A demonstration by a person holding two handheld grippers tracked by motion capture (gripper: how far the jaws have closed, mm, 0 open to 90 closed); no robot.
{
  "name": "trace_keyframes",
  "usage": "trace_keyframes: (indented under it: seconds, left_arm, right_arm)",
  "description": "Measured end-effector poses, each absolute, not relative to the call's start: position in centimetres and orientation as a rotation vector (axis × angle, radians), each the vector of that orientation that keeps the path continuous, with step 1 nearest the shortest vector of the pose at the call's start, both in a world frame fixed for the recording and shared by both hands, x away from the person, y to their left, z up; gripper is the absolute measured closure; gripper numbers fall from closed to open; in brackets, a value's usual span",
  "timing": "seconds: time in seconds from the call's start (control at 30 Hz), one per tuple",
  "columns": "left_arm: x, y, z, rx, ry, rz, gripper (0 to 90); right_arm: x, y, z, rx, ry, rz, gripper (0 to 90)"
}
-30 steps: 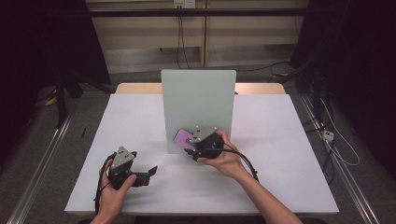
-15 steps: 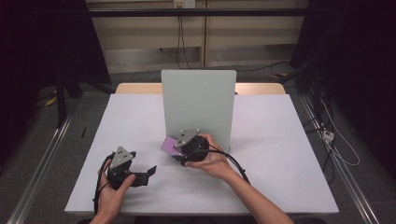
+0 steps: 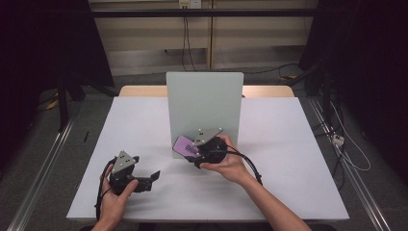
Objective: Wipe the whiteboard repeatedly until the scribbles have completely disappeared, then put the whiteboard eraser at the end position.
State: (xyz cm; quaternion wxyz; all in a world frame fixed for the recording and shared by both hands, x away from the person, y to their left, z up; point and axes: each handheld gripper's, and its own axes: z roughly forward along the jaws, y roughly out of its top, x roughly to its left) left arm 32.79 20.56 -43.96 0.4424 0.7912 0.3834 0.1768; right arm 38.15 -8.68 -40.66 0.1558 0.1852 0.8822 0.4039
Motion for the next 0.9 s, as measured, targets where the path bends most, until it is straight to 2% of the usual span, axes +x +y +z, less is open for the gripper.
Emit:
trace_keyframes:
  seconds: [0.2,0.9]
  left_arm:
    - [32.7,20.5,-43.9,1.968,0.950,0.442,5.2]
    - [32.5,20.8,-43.9,1.955,0.956,0.436,5.5]
  right_arm:
    - [37.8,-10.6,-39.7,0.585,2.489,1.248,41.5]
    - [37.3,-14.6,-39.0,0.697,2.492,1.214,41.6]
